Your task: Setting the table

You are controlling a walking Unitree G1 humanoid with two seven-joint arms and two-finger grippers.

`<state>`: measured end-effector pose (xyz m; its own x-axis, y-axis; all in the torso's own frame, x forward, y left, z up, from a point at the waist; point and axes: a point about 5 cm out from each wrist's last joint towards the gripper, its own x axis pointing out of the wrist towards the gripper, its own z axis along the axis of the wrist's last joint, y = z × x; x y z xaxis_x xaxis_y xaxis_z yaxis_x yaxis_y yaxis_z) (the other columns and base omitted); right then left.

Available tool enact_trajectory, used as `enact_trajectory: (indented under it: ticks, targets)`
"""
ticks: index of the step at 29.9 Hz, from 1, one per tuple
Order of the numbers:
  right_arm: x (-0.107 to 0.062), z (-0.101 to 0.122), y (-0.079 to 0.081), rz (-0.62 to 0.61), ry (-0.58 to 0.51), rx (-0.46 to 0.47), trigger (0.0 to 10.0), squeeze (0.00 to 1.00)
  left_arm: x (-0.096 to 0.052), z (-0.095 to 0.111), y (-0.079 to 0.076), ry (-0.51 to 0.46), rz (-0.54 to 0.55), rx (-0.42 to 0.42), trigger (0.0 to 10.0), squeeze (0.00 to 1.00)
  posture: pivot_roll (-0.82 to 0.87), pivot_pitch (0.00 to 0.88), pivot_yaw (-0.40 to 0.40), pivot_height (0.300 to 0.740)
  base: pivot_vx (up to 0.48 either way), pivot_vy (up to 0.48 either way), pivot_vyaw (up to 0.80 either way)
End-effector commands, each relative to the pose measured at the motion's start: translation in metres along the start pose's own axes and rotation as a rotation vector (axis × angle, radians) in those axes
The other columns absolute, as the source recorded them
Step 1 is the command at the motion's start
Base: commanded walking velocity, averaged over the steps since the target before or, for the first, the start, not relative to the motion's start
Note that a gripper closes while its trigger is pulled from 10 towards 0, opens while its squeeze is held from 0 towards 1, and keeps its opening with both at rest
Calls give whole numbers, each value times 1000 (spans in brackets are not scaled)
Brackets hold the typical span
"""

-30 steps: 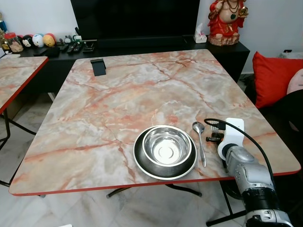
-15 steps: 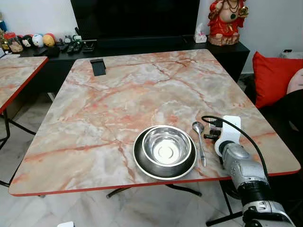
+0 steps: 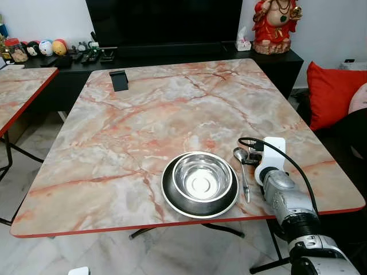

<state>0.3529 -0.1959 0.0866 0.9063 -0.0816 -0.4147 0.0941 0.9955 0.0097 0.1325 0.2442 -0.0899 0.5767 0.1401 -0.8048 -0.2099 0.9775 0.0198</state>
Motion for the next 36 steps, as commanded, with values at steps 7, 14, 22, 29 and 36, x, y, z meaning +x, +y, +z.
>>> enact_trajectory:
  ticks: [7,14,22,29,36]
  targets:
    - [2,4,-2,-14,-15,-20,10000,0,0,1,0,-4,-1,8,10000,0,-90,0,47,707,0,0,0]
    - [3,3,-1,-10,-15,-20,10000,0,0,2,0,-9,-3,10,10000,0,-89,0,48,707,0,0,0]
    - [4,2,1,-2,-13,-18,10000,0,0,3,1,-11,-1,11,10000,0,-89,0,48,707,0,0,0]
    - [4,2,1,2,-13,-19,10000,353,1,3,0,-11,-4,10,10000,0,-89,0,47,707,0,0,0]
    - [4,2,1,0,-14,-19,10000,757,1,3,0,-11,-3,10,10000,0,-89,0,47,707,0,0,0]
